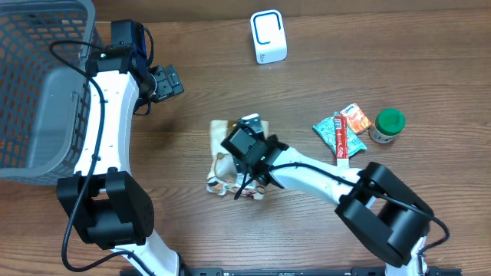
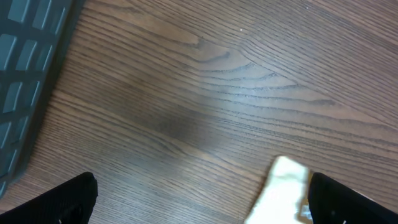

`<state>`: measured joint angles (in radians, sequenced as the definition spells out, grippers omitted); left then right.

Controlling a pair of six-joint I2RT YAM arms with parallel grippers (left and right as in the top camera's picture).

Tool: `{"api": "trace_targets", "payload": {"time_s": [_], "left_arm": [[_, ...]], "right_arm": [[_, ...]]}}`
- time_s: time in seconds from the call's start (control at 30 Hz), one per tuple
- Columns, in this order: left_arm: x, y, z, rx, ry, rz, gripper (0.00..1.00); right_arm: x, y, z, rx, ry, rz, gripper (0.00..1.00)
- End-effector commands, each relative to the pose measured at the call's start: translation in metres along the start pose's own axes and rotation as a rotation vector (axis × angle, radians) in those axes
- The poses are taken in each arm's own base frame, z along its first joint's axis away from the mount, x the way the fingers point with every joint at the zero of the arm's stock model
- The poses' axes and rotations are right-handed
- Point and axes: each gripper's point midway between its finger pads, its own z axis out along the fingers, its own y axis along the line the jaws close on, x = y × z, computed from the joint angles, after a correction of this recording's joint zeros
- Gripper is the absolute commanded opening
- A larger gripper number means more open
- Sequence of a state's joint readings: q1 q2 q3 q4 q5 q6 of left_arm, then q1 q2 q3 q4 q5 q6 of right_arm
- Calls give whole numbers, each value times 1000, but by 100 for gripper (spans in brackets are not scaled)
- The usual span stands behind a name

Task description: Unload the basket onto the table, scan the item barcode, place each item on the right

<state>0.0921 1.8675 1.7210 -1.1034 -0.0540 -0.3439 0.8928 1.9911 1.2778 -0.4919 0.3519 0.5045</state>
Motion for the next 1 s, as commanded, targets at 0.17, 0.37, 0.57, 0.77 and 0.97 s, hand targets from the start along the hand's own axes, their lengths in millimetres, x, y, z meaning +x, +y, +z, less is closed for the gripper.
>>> {"api": "trace_targets", "payload": {"time_s": [0.17, 0.37, 0.57, 0.77, 0.97], "left_arm": [[0, 1, 3, -9, 3, 8, 100], [0, 1, 3, -9, 4, 9, 100], [0, 1, 3, -9, 3, 8, 100], [0, 1, 3, -9, 3, 8, 100], [0, 1, 3, -9, 3, 8, 100]], "right_arm": [[-22, -45, -26, -11, 40, 292, 81], [13, -26, -33, -192, 287, 324, 56], [51, -43, -41, -79, 434, 395, 4], [83, -31, -40, -2, 486, 602, 4], [94, 27, -41, -176, 471, 596, 4]]}}
